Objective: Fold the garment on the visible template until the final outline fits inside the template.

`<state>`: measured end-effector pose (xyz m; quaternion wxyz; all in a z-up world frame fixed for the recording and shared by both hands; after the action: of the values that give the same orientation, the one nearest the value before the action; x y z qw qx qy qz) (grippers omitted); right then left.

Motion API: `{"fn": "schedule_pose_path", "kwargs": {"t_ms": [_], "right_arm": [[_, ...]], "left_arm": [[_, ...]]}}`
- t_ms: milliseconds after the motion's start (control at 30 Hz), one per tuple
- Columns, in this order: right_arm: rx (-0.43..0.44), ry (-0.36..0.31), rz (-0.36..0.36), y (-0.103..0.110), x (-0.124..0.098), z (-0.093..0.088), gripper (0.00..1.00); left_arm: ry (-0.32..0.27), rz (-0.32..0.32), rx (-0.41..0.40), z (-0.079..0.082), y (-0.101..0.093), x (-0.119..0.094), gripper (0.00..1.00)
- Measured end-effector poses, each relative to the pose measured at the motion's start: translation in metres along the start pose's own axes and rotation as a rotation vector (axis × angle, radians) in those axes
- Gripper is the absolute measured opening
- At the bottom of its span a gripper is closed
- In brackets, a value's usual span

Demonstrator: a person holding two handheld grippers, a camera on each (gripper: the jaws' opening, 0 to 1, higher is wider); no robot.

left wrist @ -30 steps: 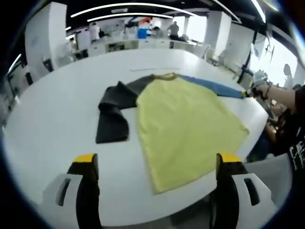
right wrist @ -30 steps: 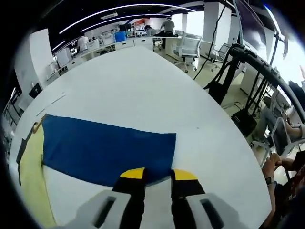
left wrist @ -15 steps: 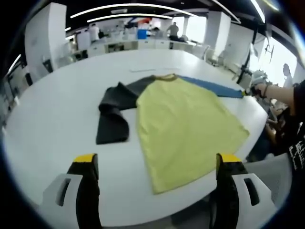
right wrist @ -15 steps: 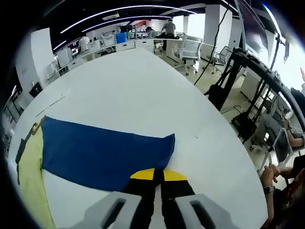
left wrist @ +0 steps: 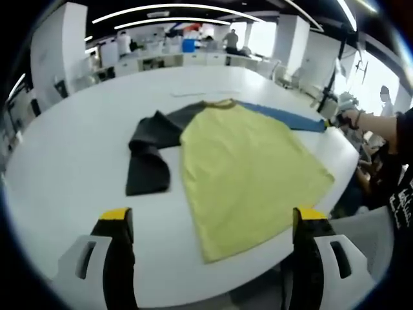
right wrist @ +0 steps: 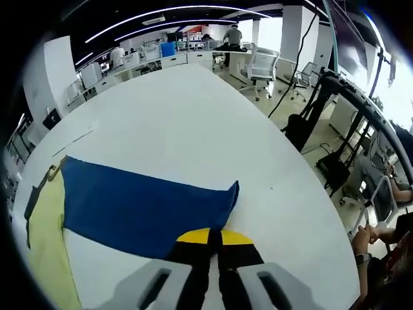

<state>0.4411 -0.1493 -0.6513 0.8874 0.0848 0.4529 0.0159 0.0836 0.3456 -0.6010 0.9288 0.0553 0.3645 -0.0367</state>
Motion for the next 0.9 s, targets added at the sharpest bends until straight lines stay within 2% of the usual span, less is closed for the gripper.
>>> {"fn": "schedule_pose_path", "kwargs": {"t_ms": [200, 300, 400, 567, 900], "right_arm": [[-0.004, -0.001, 0.021, 0.013, -0.003, 0.001, 0.0], [-0.021, -0.008, 0.046, 0.026, -0.005, 0.003, 0.0], [-0.024, -0.011, 0.069, 0.037, -0.006, 0.004, 0.0], [-0.037, 0.012, 0.148, 0.065, -0.006, 0.002, 0.0], [-0.088, 0.041, 0.243, 0.11, 0.004, 0.003, 0.0]], "left_arm": [[0.006, -0.001, 0.007, -0.001, -0.001, 0.001, 0.99], [0.007, -0.006, 0.01, -0.001, -0.001, 0.001, 0.99], [-0.014, -0.004, 0.005, 0.001, -0.001, 0.001, 0.99], [-0.037, -0.003, -0.001, 0.003, 0.001, -0.001, 0.99], [-0.028, -0.029, 0.001, 0.002, -0.001, 0.0, 0.99]]}}
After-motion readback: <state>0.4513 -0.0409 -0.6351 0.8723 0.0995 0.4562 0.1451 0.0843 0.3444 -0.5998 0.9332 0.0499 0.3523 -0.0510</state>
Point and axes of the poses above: the point that each gripper's makers call its tool centre point, and the gripper's own axes: x roughly forward along the fingers, y roughly to its left, z roughly out of its top, the point moved 6 cm from there along -x, roughly backward along the fingers, and after that the axes turned 14 degrees about x, right-handed, at the moved point
